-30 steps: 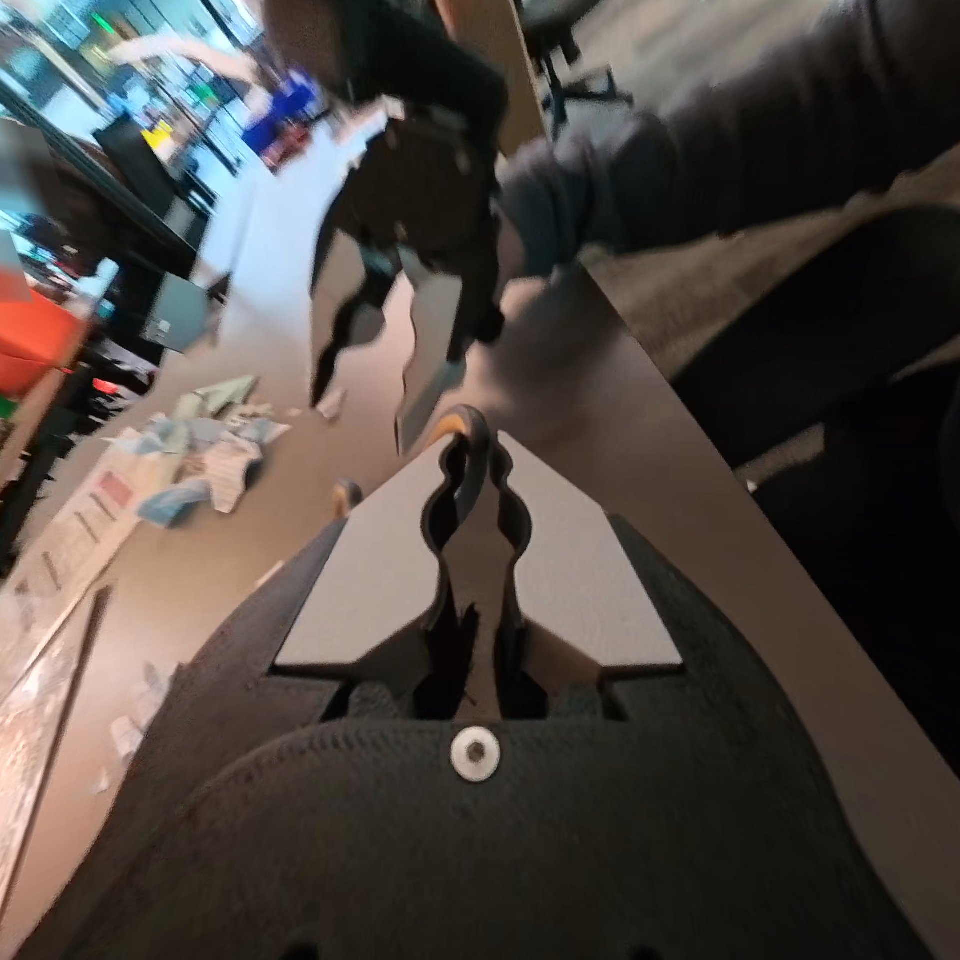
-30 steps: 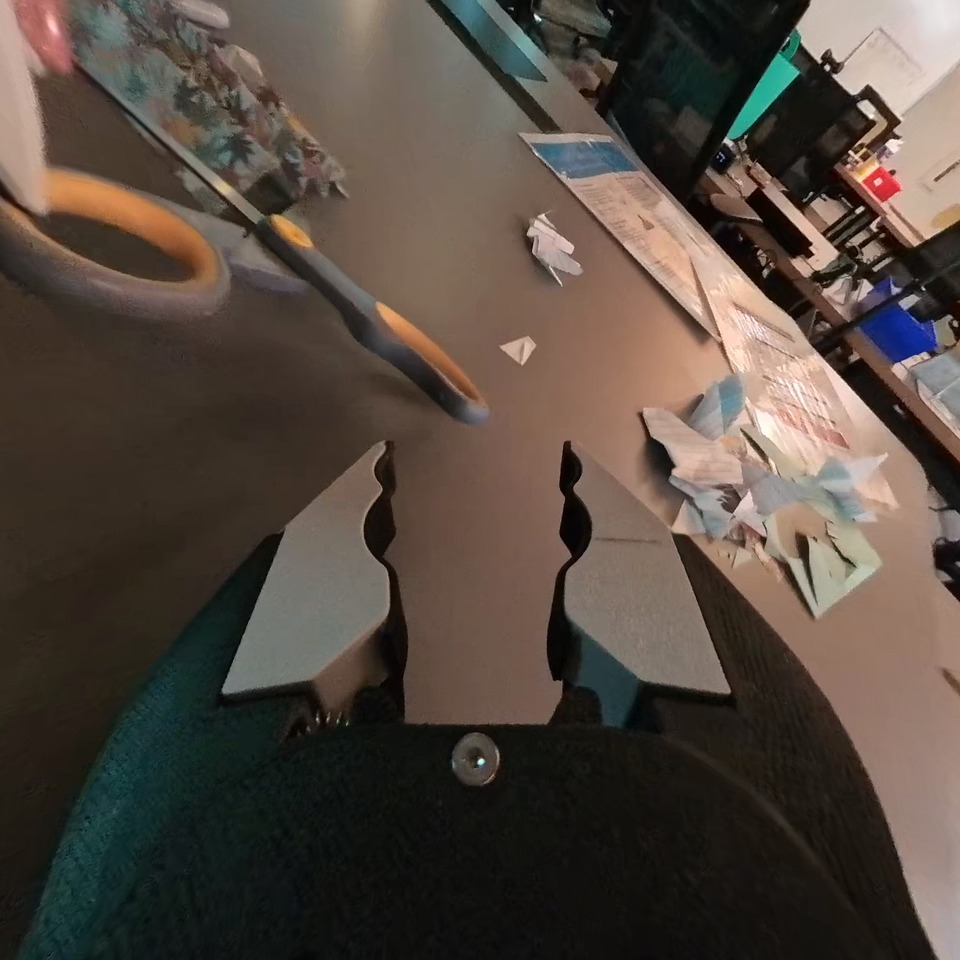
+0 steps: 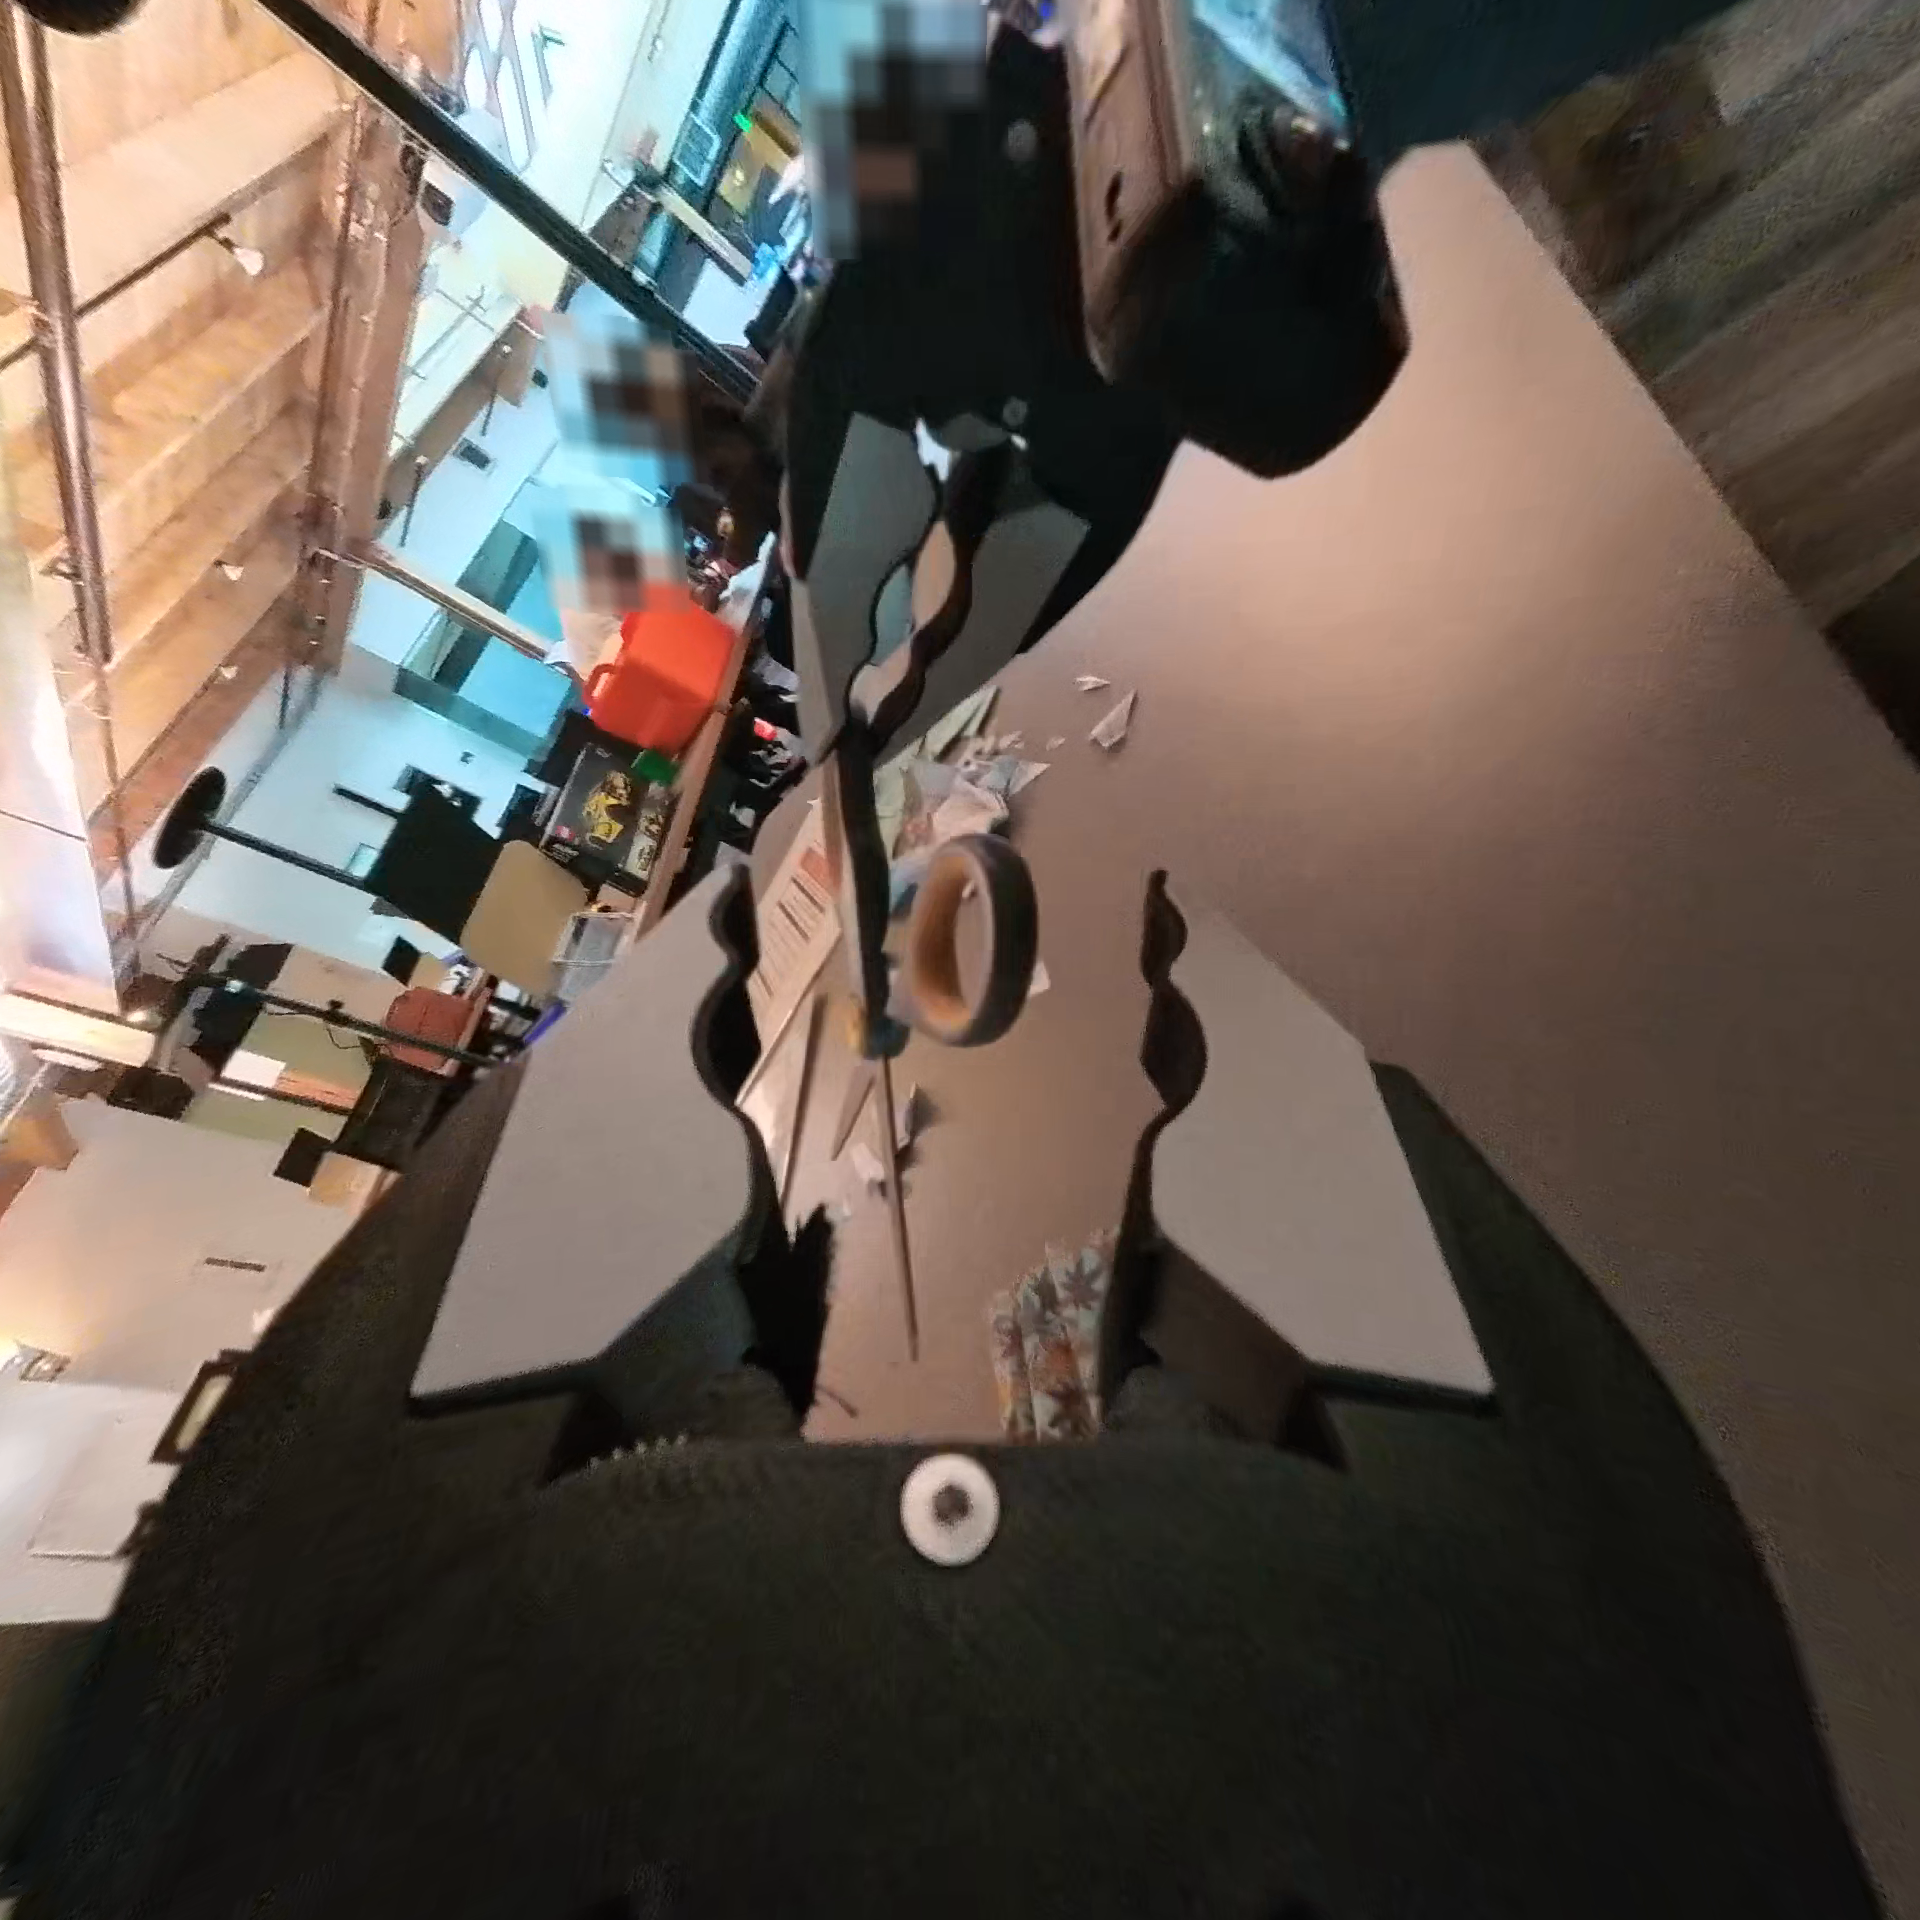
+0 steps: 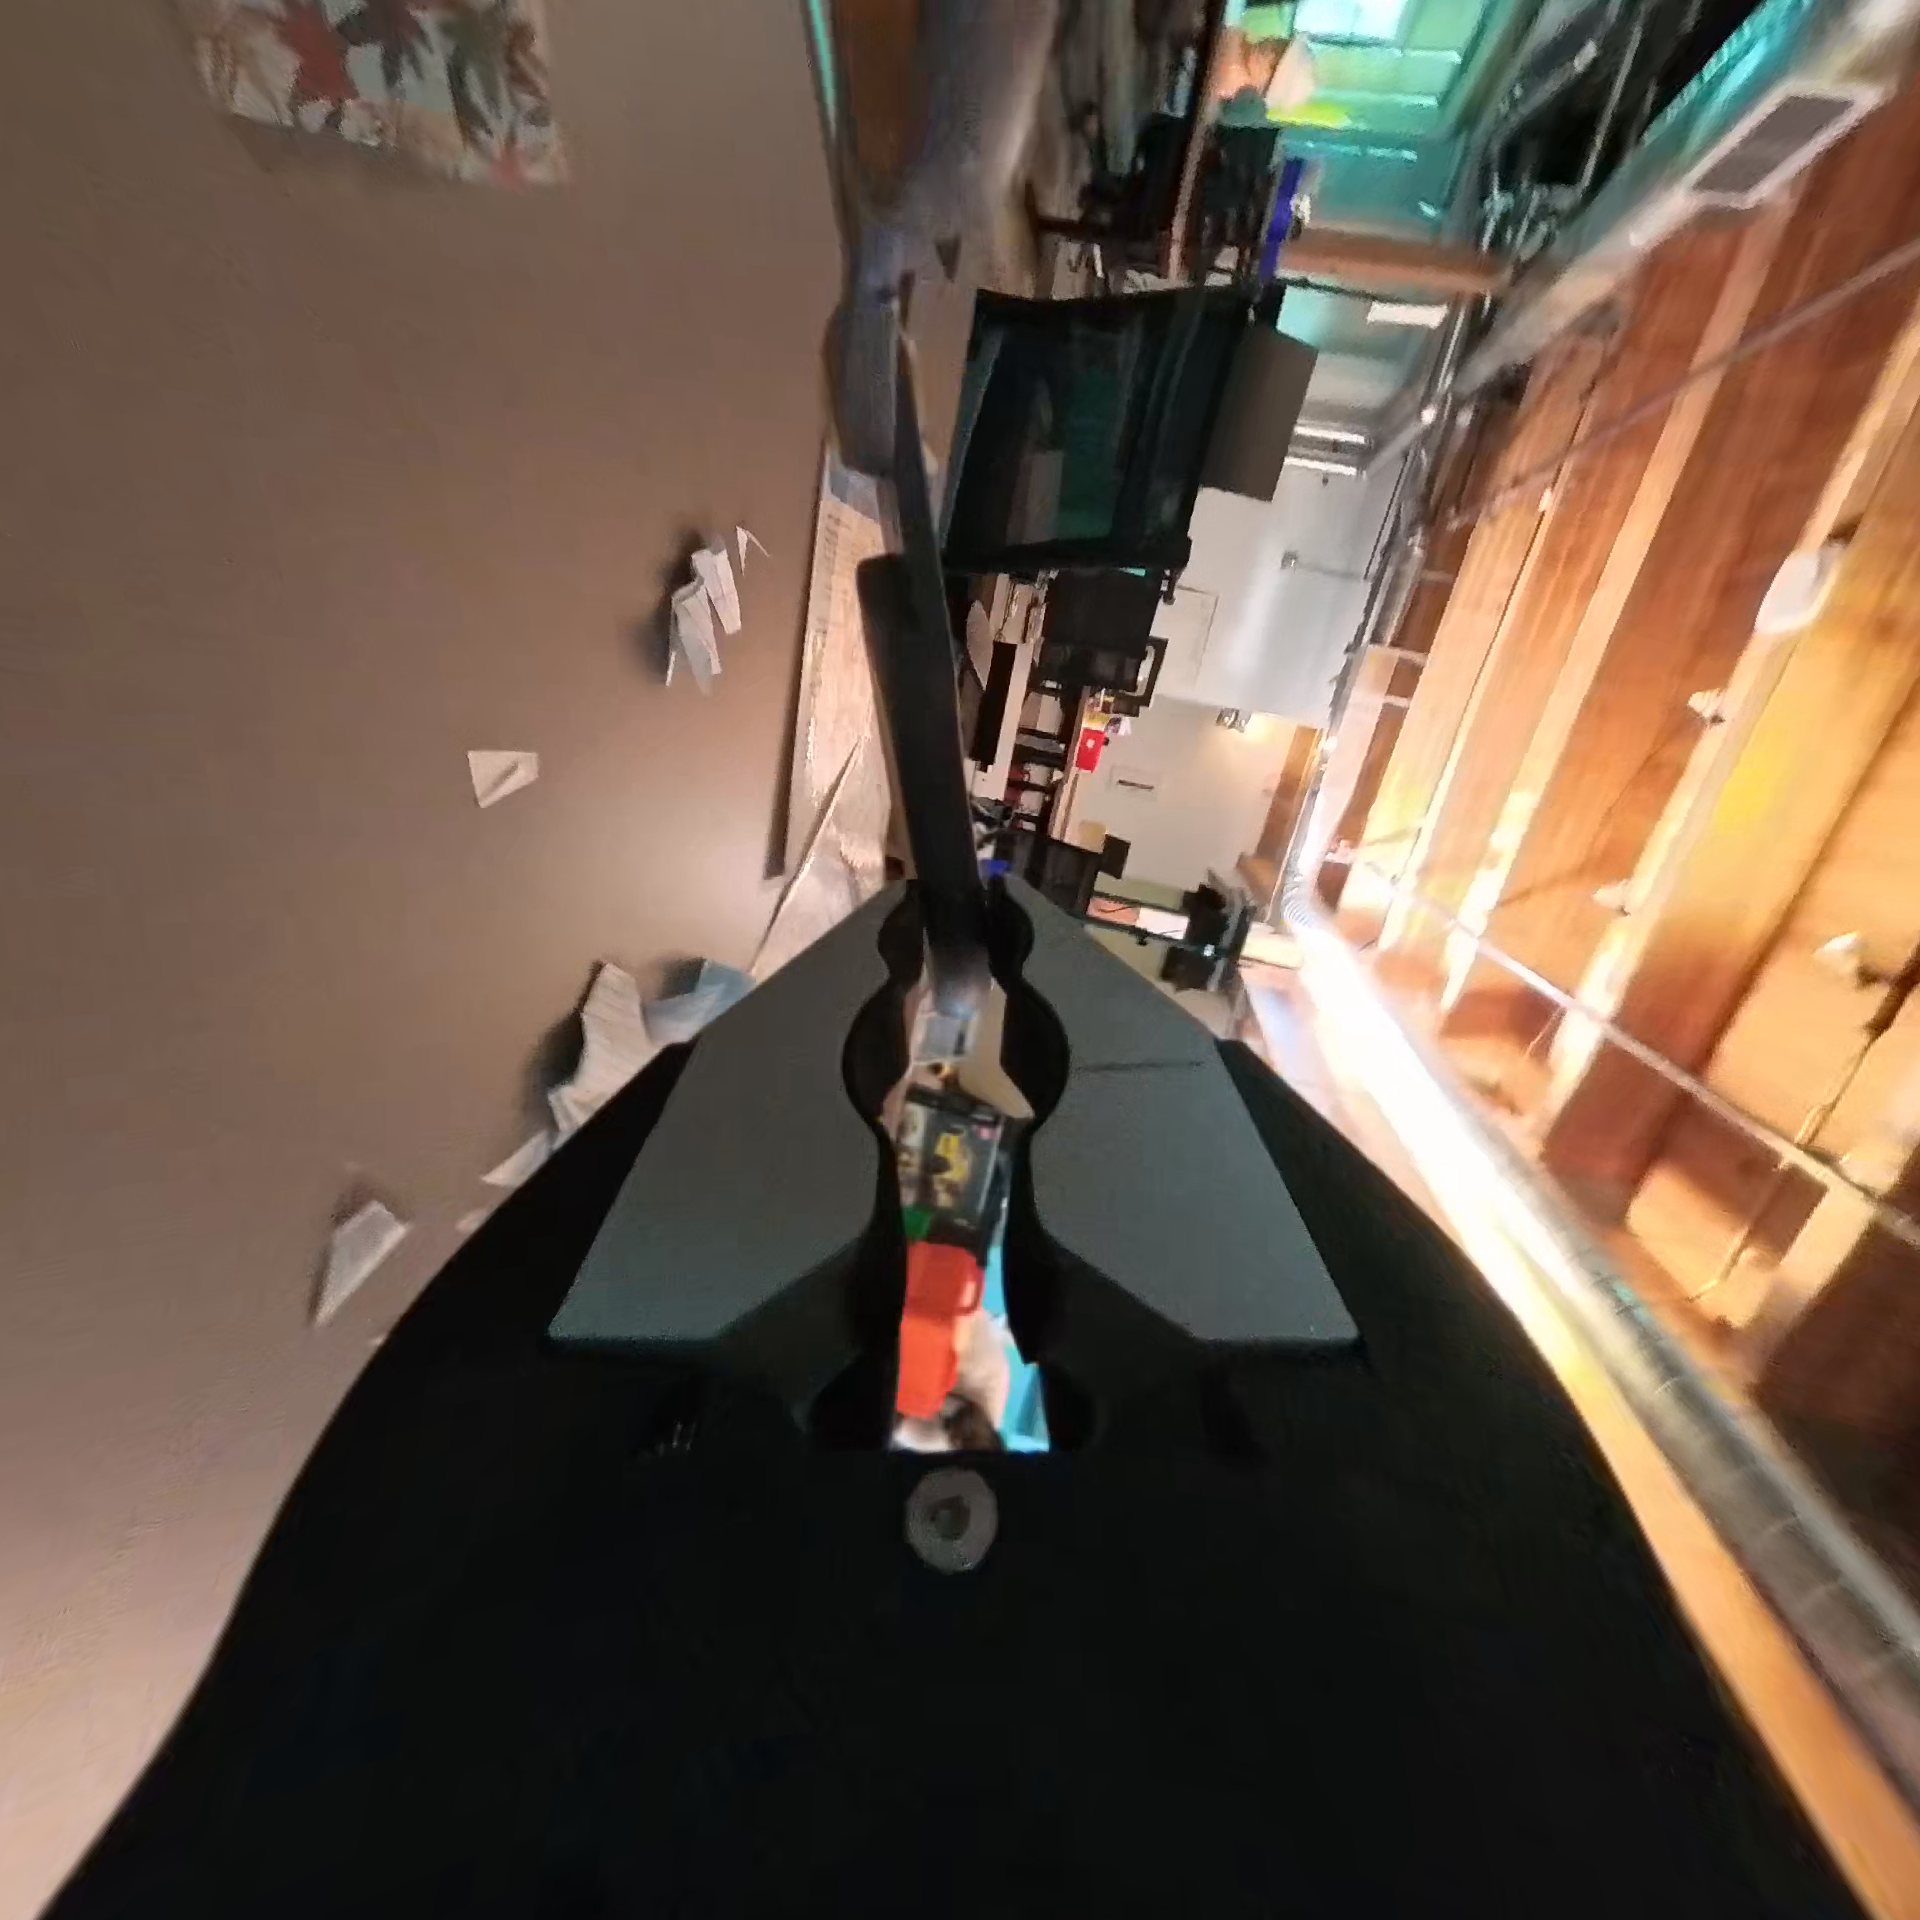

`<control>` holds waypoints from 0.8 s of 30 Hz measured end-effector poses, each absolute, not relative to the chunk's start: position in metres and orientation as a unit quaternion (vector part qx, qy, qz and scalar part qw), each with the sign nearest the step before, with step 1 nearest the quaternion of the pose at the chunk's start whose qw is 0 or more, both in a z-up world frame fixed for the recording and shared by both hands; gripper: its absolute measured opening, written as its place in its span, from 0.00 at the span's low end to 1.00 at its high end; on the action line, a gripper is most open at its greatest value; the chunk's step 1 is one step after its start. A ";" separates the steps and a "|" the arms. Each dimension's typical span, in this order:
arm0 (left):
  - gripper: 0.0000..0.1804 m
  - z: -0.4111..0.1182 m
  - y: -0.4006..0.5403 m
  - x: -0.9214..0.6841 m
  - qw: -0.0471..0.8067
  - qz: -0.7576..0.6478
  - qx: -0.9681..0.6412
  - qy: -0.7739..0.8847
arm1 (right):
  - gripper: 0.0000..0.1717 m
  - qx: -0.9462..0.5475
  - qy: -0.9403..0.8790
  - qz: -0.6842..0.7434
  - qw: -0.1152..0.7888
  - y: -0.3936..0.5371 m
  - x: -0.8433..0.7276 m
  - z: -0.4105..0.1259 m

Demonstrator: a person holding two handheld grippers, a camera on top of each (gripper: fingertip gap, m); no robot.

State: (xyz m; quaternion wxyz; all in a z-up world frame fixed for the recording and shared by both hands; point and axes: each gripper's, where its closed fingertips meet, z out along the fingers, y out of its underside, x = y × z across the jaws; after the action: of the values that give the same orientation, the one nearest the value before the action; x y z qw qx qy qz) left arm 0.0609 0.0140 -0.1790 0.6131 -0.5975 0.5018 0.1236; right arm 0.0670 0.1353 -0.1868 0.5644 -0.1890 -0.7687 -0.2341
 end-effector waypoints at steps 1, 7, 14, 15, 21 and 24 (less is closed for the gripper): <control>0.42 -0.179 0.011 0.060 0.607 0.122 -0.600 0.506 | 0.05 -0.176 -0.773 -0.238 0.560 0.133 0.065 -0.185; 0.36 -0.194 -0.008 0.055 0.570 0.166 -0.579 0.559 | 0.05 -0.113 -0.781 -0.252 0.560 0.122 0.066 -0.167; 0.21 -0.213 0.000 0.063 0.522 0.253 -0.537 0.612 | 0.05 -0.070 -0.795 -0.267 0.539 0.109 0.062 -0.160; 0.16 -0.213 -0.001 0.067 0.525 0.253 -0.530 0.617 | 0.05 -0.066 -0.798 -0.267 0.537 0.108 0.062 -0.160; 0.04 -0.203 -0.008 0.084 0.544 0.196 -0.550 0.603 | 0.05 -0.075 -0.818 -0.223 0.525 0.100 0.053 -0.163; 0.04 -0.180 -0.011 0.084 0.595 0.136 -0.573 0.547 | 0.09 -0.220 -0.819 -0.089 0.523 0.104 0.042 -0.165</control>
State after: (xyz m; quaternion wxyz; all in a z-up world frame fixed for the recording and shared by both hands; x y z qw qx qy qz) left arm 0.0841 -0.0106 -0.1797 0.5951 -0.5732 0.5468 0.1356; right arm 0.0417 0.1039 -0.1651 0.5226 -0.2200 -0.8189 -0.0893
